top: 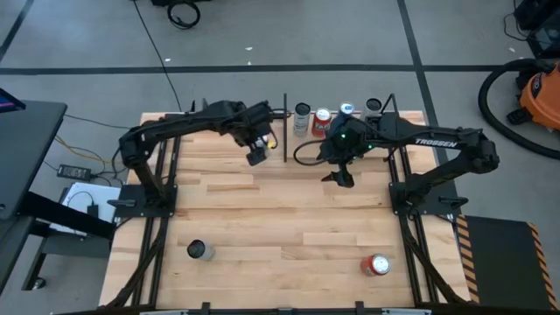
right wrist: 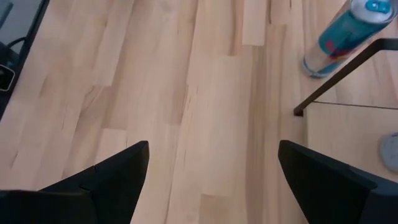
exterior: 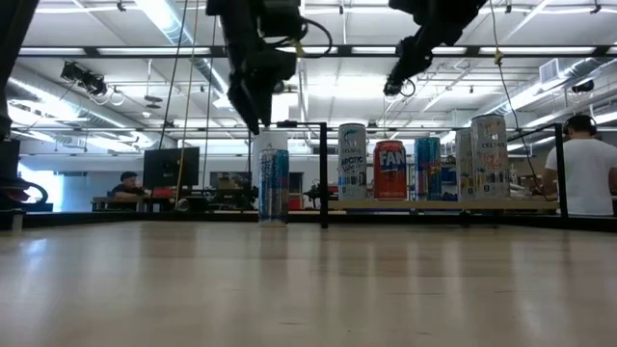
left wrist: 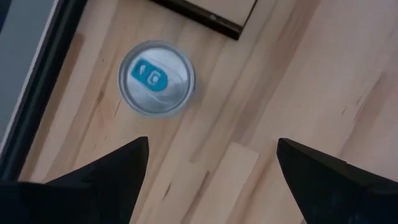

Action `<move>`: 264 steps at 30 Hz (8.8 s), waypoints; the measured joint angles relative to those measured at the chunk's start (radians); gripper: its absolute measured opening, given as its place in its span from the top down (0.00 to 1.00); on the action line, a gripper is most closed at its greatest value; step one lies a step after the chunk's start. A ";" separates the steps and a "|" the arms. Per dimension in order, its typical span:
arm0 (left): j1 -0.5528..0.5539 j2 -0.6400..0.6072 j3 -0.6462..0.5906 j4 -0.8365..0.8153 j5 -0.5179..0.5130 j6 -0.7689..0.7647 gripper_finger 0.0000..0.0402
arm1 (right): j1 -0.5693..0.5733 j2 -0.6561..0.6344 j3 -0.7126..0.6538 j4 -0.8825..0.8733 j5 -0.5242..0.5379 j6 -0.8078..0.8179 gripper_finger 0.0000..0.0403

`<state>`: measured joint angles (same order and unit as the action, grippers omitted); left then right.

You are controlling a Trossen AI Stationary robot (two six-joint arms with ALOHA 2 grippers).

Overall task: Place canned beverage on shelf
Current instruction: Put the blue soda can on the shelf aligned with the other blue soda can

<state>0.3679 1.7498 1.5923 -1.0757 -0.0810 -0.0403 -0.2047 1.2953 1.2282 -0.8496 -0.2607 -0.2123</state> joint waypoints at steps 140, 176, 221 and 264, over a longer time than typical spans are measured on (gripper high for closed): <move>-0.216 -0.262 -0.820 1.284 0.218 -0.105 0.46 | 0.010 0.028 -0.076 0.327 -0.022 0.103 0.09; -0.296 -0.258 -0.615 1.234 0.347 0.052 0.46 | 0.135 0.077 -0.076 0.648 -0.041 -0.018 0.09; -0.279 -0.258 -0.615 1.150 0.336 0.054 0.46 | 0.148 0.159 -0.076 0.712 -0.037 0.053 0.14; -0.285 -0.251 -0.614 1.159 0.344 0.130 0.25 | 0.159 0.159 -0.076 0.663 -0.027 0.071 0.41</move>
<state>0.0826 1.4984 0.9779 0.0834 0.2634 0.0893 -0.0452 1.4548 1.1526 -0.1864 -0.2881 -0.1414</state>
